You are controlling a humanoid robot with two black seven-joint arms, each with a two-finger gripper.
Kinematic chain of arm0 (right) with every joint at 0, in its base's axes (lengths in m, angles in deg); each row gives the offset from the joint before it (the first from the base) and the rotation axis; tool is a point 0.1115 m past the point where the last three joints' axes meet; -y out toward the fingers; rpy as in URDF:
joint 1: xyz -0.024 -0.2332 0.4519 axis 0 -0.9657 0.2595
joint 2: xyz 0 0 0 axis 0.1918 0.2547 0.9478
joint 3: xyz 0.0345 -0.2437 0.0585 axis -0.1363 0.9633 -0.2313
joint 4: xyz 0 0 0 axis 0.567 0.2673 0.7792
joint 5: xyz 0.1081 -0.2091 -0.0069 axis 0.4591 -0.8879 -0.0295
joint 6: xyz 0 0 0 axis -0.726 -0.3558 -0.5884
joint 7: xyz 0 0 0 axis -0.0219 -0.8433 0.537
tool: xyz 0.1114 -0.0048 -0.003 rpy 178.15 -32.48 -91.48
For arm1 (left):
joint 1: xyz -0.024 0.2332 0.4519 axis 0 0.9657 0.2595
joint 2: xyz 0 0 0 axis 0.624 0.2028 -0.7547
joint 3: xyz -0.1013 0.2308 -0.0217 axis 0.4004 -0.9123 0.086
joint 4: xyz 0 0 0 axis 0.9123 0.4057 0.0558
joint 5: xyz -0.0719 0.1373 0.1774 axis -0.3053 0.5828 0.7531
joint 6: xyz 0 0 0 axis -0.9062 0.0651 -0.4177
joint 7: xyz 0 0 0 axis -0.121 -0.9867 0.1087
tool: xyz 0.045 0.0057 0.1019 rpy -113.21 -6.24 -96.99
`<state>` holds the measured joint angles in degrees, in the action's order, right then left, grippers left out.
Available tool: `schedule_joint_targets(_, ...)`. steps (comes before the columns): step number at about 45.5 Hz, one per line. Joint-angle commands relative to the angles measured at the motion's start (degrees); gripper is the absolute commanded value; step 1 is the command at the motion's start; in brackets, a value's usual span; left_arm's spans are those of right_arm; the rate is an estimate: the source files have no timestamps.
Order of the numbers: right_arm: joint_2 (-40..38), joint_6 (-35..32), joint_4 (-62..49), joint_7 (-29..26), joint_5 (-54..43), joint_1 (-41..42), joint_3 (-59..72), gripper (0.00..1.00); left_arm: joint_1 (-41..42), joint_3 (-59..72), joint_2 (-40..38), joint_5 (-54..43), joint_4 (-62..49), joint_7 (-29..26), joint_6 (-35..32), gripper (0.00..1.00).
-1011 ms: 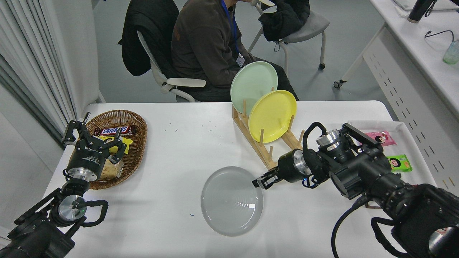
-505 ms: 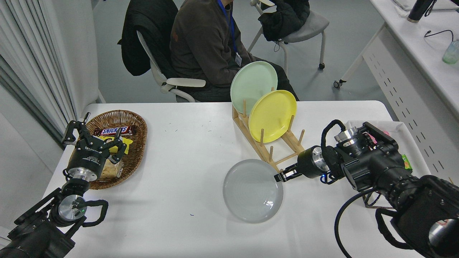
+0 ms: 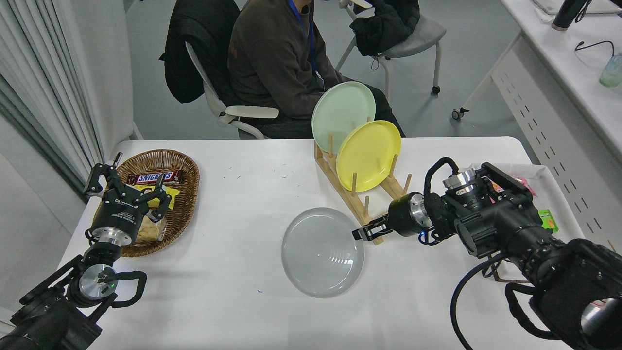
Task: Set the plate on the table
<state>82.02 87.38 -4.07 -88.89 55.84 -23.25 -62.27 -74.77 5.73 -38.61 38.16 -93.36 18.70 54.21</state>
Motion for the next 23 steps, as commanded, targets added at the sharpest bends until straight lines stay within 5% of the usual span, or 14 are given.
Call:
schedule_joint_targets(1, 0.0, 0.9, 1.9, 0.0, 1.5, -2.0, -1.4, 0.00, 0.0, 0.0, 0.0, 0.0, 0.0, 0.0, 0.0, 0.98)
schedule_joint_targets(23, 0.0, 2.9, 1.9, 0.2, 7.9, -3.7, -1.3, 0.00, 0.0, 0.0, 0.0, 0.0, 0.0, 0.0, 0.0, 0.98)
